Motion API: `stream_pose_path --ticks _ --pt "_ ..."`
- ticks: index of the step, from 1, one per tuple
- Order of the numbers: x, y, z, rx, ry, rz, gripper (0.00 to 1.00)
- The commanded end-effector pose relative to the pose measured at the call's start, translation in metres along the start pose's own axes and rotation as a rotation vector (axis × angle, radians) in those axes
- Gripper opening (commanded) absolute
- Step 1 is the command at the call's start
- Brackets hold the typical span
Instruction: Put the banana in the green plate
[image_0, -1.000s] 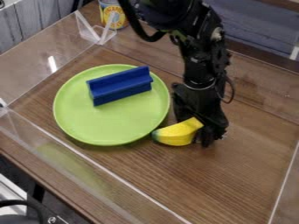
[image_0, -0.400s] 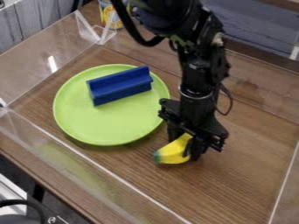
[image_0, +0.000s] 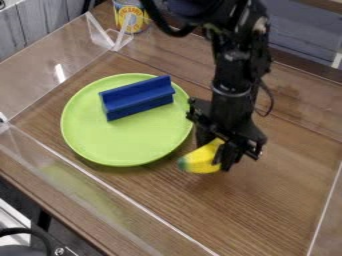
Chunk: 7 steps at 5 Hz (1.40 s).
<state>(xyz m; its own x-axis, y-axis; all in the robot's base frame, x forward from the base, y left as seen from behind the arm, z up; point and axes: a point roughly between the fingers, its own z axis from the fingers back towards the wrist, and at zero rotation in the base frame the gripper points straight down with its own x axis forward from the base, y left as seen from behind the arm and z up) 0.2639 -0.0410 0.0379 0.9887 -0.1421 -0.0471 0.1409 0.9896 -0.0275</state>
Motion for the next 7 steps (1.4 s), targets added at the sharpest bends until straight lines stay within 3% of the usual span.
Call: stream_pose_path --ticks 1,3,4,6,7 --pt "0.014 -0.002 0.019 -0.003 -0.088 -0.010 0.00" --pt "0.017 0.007 0.048 0.021 -0.080 0.103 0.00" --pt "0.017 0.012 0.078 0.031 -0.084 0.179 0.00" --pt "-0.007 0.049 0.122 0.042 -0.100 0.240 0.00" --pt "-0.029 0.077 0.111 0.045 -0.105 0.329 0.00"
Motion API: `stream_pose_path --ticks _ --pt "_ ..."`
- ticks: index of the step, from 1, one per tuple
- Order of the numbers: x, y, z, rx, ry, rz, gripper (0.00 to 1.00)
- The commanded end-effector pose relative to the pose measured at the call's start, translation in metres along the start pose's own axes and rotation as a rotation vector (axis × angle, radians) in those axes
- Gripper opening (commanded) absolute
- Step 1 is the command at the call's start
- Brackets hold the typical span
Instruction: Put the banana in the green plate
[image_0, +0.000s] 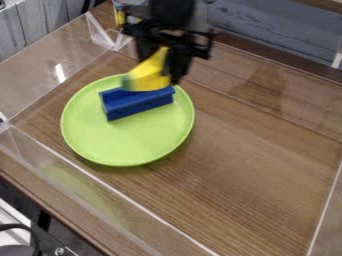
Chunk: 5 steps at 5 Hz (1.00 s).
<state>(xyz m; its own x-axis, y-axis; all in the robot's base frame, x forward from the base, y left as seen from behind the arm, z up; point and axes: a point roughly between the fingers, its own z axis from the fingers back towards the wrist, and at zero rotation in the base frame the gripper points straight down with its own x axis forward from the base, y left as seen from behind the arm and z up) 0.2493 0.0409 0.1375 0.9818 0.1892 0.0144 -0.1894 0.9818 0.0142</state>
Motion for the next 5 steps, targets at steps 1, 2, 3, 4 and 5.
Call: stream_pose_path --ticks 1,2,3,4,5 --pt "-0.013 0.022 -0.006 -0.002 -0.047 0.046 0.00" --pt "-0.015 0.028 -0.020 0.000 -0.057 0.037 0.00" --pt "-0.016 0.033 -0.028 0.007 -0.054 0.027 0.00" --pt "-0.012 0.043 -0.025 0.009 -0.042 -0.013 0.00" --pt "-0.007 0.051 -0.022 0.009 -0.028 -0.054 0.00"
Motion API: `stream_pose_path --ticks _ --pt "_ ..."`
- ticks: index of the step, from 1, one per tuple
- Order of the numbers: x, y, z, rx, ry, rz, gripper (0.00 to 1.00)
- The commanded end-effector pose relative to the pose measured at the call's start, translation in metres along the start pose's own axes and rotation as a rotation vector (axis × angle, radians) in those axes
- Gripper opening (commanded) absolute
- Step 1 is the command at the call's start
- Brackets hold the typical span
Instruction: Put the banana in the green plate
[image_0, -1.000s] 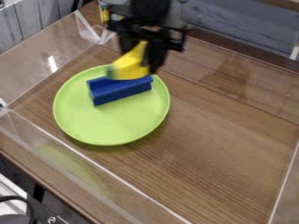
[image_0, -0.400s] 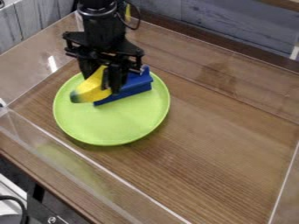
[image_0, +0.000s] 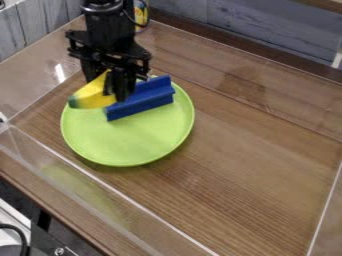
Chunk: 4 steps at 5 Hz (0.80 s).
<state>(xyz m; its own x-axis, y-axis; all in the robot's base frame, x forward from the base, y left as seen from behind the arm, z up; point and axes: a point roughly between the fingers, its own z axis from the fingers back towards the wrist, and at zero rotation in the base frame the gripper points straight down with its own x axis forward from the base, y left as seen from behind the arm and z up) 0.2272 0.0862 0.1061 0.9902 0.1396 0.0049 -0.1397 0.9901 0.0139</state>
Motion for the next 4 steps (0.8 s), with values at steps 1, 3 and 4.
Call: stream_pose_path --ticks 1,3,4 --pt "0.006 -0.001 0.003 0.009 -0.026 -0.065 0.00" --pt "0.002 0.002 -0.004 0.007 -0.006 -0.115 0.00" --pt "-0.001 0.008 -0.005 0.003 0.005 -0.105 0.00"
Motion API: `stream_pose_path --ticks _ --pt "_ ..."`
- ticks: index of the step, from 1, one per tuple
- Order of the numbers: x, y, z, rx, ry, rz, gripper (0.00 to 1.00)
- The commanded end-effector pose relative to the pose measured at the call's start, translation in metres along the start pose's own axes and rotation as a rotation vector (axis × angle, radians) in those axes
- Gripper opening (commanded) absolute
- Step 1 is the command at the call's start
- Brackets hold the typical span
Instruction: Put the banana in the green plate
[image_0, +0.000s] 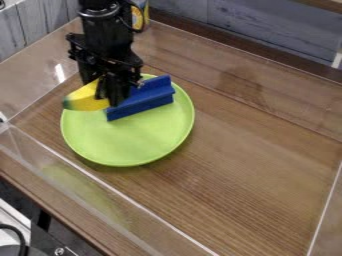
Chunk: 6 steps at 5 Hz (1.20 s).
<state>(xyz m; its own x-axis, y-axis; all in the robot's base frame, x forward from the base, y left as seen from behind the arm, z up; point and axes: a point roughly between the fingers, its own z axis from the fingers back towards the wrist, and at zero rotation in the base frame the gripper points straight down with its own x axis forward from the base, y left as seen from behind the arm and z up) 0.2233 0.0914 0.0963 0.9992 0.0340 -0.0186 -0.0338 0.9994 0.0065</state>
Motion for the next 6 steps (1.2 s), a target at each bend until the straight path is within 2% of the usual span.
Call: stream_pose_path --ticks 1,2,4,5,6 --pt "0.000 -0.006 0.001 0.008 -0.008 -0.025 0.00" --pt "-0.001 -0.015 -0.003 0.007 -0.001 -0.050 0.00" --pt "-0.014 -0.023 -0.015 0.002 0.012 -0.036 0.00" --pt "-0.013 -0.021 -0.017 -0.002 0.017 -0.025 0.00" --pt "-0.007 -0.022 -0.023 -0.001 0.024 -0.033 1.00"
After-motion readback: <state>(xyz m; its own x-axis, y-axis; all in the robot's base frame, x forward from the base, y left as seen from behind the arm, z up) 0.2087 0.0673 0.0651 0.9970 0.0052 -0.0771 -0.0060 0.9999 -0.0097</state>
